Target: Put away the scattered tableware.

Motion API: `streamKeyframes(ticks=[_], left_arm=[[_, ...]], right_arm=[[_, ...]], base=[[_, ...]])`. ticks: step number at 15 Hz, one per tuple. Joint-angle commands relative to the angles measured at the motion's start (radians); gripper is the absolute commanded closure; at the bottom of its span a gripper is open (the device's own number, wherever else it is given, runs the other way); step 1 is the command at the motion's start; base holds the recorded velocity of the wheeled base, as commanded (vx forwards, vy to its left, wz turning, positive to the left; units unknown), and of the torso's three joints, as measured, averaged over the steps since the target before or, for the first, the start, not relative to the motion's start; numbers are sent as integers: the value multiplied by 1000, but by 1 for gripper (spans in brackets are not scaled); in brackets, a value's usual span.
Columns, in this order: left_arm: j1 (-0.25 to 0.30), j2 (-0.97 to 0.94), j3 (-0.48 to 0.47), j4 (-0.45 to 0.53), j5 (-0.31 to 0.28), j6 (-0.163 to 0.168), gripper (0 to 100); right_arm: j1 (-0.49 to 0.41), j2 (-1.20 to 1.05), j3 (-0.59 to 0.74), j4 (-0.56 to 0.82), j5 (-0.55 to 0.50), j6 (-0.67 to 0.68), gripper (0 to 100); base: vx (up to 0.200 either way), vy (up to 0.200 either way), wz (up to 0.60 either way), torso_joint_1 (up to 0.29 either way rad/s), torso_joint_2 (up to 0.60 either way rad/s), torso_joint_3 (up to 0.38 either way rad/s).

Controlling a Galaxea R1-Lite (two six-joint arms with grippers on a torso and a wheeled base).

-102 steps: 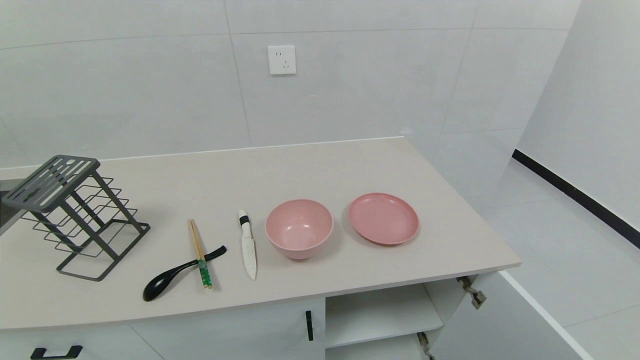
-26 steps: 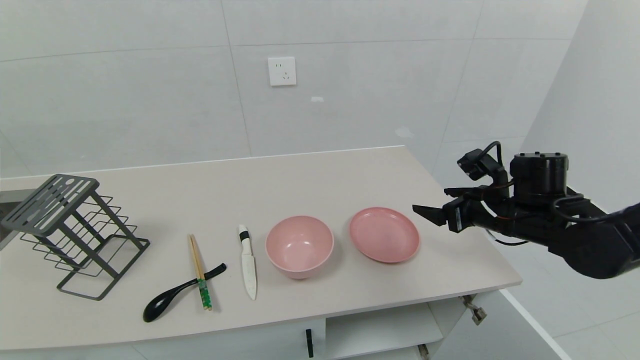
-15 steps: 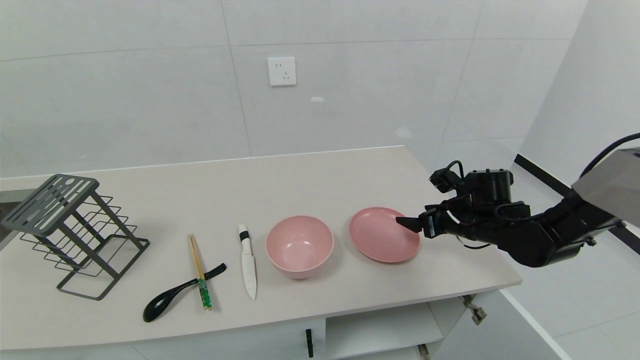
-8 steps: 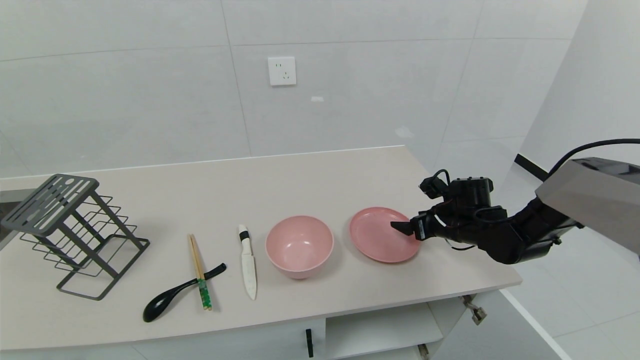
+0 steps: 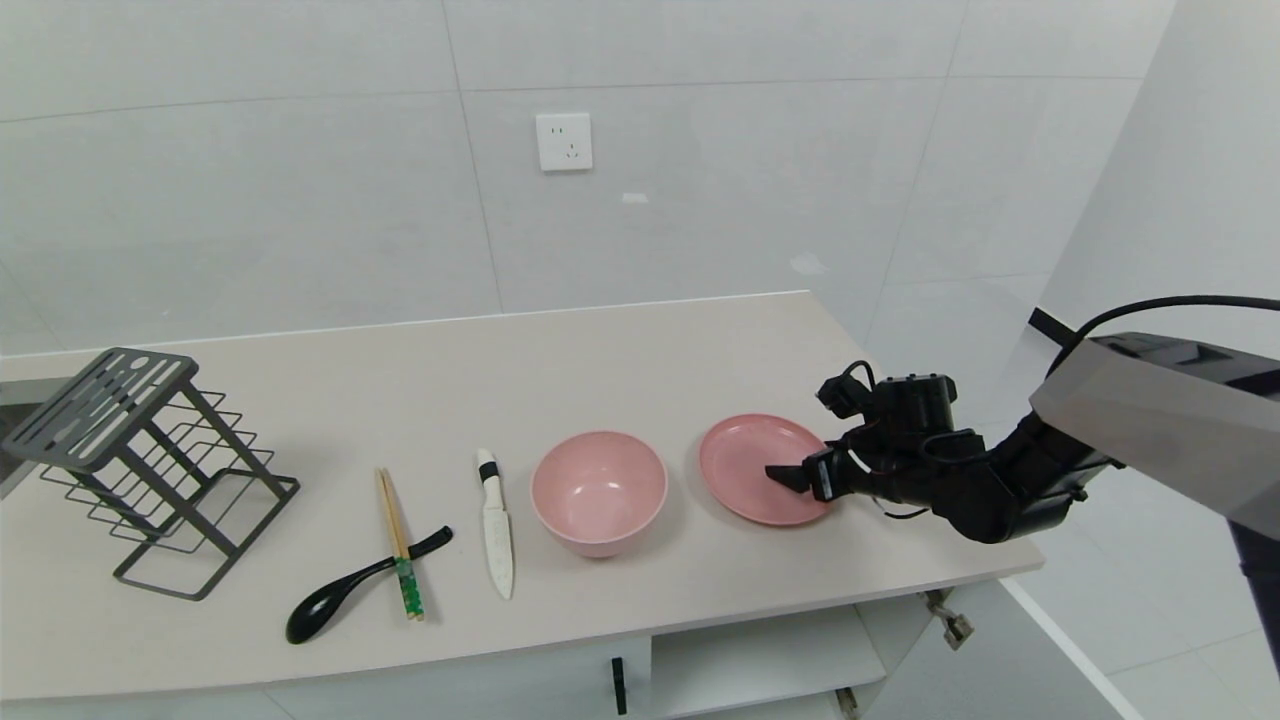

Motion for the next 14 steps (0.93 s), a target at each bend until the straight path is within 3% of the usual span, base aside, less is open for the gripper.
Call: streamKeyframes(ticks=[1,3,4,11,14], left_arm=[[0,0,0,0,0,0,0],[0,0,0,0,0,0,0],[0,0,0,0,0,0,0],[2,0,0,-2,-3,-5,0],[2,0,0,-2,-5,-3,0]], right_arm=[[29,-9,41,3,1,0,0],[39,-7,61,-27,0,0,0],[36,-6,60,-37,0,0,100],[8,2,63,-40,-88,4,100],[-12,-7,72,-81,-79,4,100]], base=[[0,0,0,0,0,0],[0,0,0,0,0,0],[0,0,0,0,0,0],[0,0,0,0,0,0],[0,0,0,0,0,0]])
